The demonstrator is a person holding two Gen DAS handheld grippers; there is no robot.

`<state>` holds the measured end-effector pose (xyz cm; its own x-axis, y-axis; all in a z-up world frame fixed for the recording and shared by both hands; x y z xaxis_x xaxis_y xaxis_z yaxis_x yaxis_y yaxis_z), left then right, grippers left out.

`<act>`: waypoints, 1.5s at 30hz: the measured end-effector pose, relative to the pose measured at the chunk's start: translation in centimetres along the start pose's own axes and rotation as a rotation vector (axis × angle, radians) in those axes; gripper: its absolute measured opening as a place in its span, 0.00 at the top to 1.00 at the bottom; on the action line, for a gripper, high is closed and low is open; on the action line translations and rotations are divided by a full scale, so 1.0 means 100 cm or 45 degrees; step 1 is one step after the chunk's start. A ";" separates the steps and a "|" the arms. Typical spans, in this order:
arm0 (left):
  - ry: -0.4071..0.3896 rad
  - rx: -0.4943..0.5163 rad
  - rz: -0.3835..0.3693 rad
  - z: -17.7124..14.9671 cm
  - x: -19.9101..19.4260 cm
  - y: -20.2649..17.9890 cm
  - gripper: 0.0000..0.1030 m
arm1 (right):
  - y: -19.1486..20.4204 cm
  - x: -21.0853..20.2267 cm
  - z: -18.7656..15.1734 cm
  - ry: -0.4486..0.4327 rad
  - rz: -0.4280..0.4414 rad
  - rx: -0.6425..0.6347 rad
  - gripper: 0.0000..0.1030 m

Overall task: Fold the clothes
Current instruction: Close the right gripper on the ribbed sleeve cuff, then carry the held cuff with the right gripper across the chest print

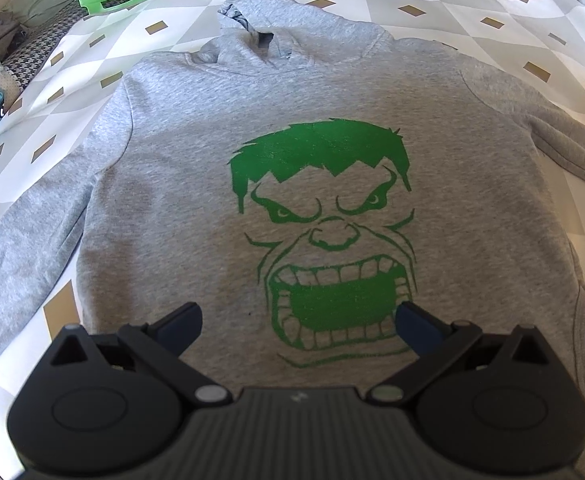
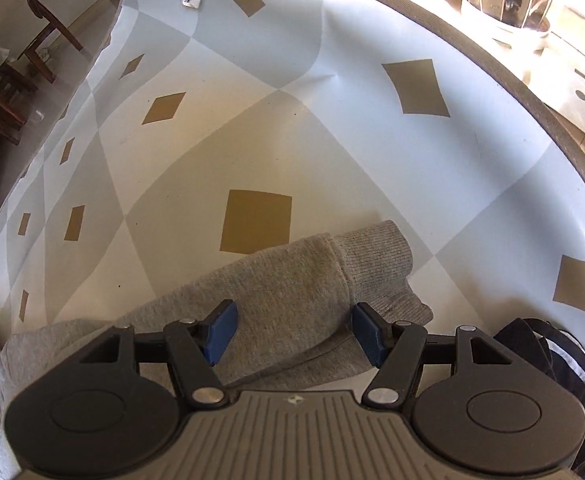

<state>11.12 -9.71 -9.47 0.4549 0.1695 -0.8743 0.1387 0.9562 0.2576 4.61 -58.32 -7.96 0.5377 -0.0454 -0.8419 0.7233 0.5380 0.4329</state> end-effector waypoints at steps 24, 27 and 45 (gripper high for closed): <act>-0.055 -0.019 0.014 0.006 -0.005 0.000 0.00 | 0.034 -0.007 -0.003 -0.139 0.212 -0.121 0.89; -0.053 -0.031 0.017 0.006 -0.006 0.001 0.00 | 0.057 -0.015 -0.006 -0.158 0.340 -0.187 0.91; -0.042 -0.062 0.012 0.007 -0.006 0.007 0.00 | 0.201 -0.030 -0.128 0.166 0.850 -1.144 0.65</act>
<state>11.51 -9.34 -8.52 0.4847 0.1714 -0.8577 0.0914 0.9653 0.2445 11.99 -36.55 -0.82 0.6125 0.5386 -0.5785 -0.2950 0.8348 0.4648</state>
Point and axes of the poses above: each gripper's, at about its wrist camera, not at the fingertips, and x roughly the way its jaws point, y to its left, z to its top, the point moved 3 cm from there along x, roughly the way its jaws point, and after that the axes turned 10 degrees about z, right-handed, at the moved point
